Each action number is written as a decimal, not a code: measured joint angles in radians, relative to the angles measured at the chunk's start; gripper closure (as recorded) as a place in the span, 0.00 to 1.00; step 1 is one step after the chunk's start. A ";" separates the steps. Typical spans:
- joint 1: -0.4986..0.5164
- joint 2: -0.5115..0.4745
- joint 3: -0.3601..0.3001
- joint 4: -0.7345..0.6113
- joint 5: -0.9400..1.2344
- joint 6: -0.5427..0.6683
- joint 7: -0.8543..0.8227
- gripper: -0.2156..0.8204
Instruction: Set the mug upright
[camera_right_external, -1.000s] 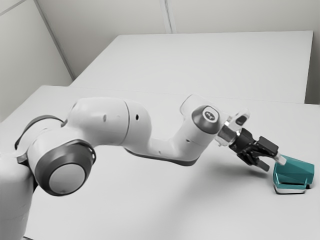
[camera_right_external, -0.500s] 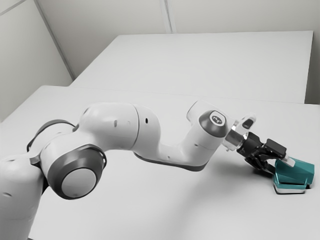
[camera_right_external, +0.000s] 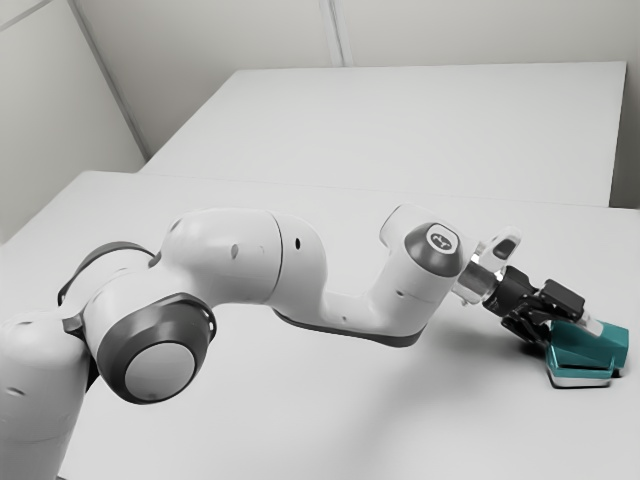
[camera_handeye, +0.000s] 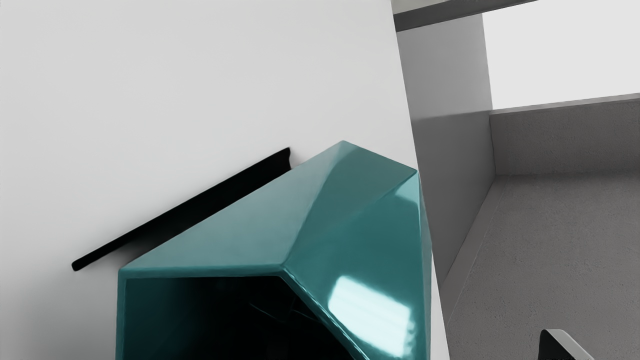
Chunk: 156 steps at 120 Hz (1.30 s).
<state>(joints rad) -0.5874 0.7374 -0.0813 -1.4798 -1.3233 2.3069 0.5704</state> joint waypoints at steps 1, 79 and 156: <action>0.000 0.000 0.000 0.000 0.000 0.000 0.000 0.30; -0.002 0.000 0.000 -0.001 -0.001 0.002 0.001 0.74; -0.004 -0.087 0.005 -0.006 0.051 0.006 0.007 0.95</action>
<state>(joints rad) -0.5916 0.6508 -0.0763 -1.4857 -1.2719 2.3127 0.5772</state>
